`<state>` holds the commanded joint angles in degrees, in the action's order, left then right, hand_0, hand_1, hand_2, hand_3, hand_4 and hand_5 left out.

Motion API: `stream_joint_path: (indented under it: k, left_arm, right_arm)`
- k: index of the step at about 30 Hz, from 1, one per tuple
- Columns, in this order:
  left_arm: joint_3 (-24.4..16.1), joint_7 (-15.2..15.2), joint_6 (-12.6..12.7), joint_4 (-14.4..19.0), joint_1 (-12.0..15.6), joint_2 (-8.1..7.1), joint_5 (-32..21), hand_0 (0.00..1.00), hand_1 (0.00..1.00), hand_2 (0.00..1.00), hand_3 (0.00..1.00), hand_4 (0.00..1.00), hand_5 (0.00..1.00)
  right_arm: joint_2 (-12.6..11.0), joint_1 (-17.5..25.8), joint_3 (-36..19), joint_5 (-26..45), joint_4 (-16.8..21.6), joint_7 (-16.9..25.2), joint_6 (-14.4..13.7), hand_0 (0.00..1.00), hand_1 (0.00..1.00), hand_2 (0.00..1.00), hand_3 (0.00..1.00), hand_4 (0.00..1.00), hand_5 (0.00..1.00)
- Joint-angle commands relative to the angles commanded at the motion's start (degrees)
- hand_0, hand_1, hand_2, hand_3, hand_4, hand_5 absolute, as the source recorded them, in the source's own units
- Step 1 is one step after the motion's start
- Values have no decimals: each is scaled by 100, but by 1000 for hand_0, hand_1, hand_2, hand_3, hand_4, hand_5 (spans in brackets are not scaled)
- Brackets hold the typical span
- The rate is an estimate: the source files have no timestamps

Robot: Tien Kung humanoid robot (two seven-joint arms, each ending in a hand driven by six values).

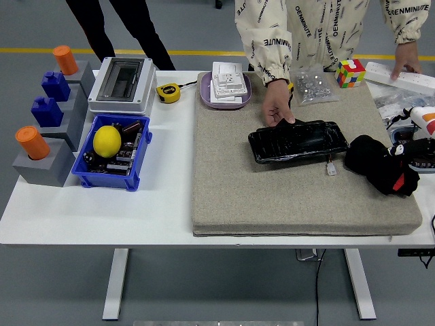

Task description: Pick the rag up,wipe the panel,place it on the desk

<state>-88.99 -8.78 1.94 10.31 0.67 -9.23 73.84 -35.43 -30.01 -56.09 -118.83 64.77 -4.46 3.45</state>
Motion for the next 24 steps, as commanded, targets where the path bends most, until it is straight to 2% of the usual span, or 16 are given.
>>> stream_joint_path:
  k: [9,18,24]
  left_arm:
    - [-9,-10,5,0,12,5,1,640,689,723,565,592,467]
    - [36,2,-1,0,-20,19,-42,640,689,723,565,592,468]
    - [22,-10,2,0,-7,23,-33,639,689,724,565,592,467]
  right_arm:
    - [261,71,-167,-76,-87,-67,44,783,732,812,786,998,661]
    - [607,62,-322,-240,-522,32,-113,786,732,810,788,998,668]
    - [744,84,-389,-272,-665,63,-158,786,730,809,790,998,683]
